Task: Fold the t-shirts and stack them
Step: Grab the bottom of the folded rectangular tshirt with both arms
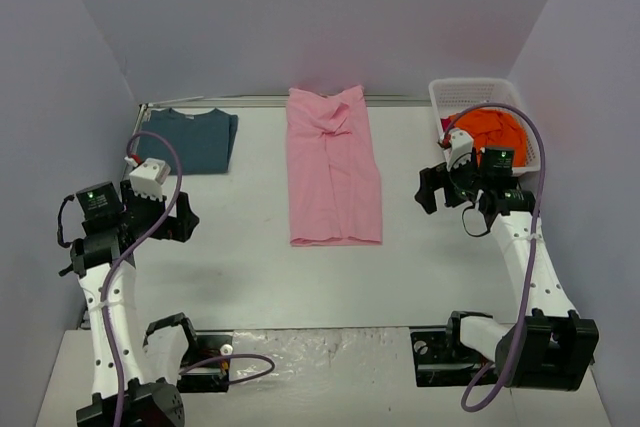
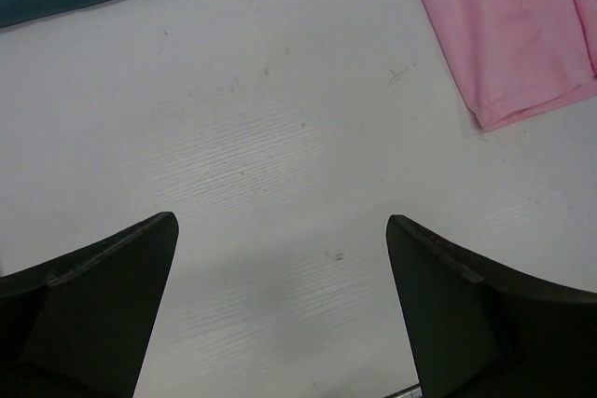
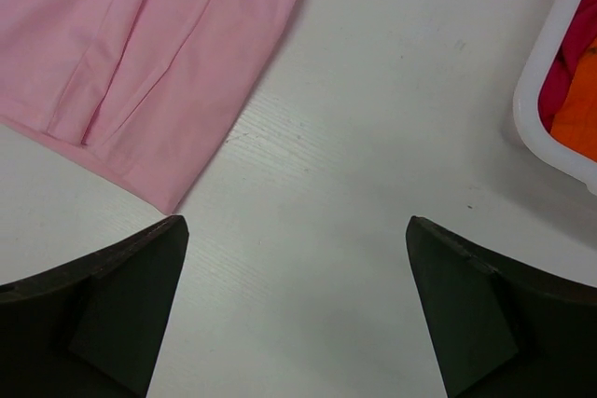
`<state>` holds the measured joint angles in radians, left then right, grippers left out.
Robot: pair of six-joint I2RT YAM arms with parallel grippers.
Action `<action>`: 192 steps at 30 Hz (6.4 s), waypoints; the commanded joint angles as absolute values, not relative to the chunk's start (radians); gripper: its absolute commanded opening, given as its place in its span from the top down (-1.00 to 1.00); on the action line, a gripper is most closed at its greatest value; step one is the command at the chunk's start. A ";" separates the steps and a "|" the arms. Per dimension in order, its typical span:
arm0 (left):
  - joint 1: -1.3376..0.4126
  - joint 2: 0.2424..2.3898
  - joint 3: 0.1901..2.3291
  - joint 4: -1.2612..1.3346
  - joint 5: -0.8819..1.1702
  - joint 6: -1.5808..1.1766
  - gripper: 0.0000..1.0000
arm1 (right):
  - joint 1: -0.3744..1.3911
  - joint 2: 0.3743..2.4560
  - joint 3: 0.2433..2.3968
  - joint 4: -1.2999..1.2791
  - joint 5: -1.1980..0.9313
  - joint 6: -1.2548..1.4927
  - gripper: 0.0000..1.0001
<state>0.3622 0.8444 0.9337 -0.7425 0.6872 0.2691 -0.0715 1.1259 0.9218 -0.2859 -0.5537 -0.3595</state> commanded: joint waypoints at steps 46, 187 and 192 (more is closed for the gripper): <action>0.403 0.939 1.036 -0.784 0.792 0.311 -0.89 | 0.087 1.166 0.897 -0.264 -0.328 -0.405 -1.00; -0.793 1.697 1.045 -0.268 0.086 0.531 0.37 | 0.006 1.264 0.907 -0.272 -0.179 -0.388 -1.00; -0.788 1.690 1.069 -0.330 0.153 0.535 0.95 | 0.008 1.255 0.917 -0.281 -0.204 -0.383 -1.00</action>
<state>-0.7898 1.7042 1.0248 -0.2695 0.1108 0.5377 0.0116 1.2625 0.9115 -0.2726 -0.1978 -0.3752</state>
